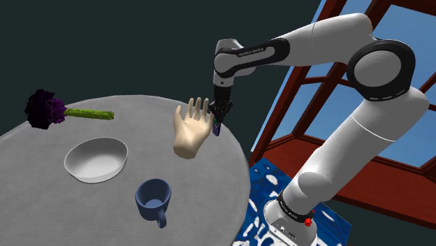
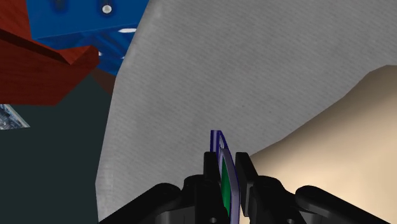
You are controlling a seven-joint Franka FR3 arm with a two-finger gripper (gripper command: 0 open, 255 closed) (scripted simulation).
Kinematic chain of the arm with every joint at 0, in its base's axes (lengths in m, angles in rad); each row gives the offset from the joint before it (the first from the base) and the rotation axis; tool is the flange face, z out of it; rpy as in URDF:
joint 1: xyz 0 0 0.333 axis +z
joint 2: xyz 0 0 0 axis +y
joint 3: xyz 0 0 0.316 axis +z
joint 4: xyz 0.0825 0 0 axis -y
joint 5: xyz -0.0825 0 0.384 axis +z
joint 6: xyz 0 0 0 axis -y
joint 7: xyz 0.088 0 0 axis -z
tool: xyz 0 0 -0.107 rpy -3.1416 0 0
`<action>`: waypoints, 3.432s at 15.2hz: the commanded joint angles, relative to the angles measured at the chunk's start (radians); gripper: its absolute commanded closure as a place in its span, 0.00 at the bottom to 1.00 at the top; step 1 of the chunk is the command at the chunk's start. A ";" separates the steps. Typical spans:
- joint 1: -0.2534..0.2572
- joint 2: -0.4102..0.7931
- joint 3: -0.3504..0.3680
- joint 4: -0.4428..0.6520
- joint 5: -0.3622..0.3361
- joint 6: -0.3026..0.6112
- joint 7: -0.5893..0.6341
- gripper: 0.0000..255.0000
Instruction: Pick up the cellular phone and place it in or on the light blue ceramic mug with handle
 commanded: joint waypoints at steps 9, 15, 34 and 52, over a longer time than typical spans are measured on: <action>0.000 -0.043 0.000 0.091 -0.002 -0.134 0.007 1.00; 0.000 -0.059 0.000 0.154 -0.002 -0.214 0.010 1.00; 0.081 -0.163 0.105 0.212 0.064 -0.362 0.194 1.00; 0.259 -0.136 0.380 0.304 0.205 -0.356 0.633 1.00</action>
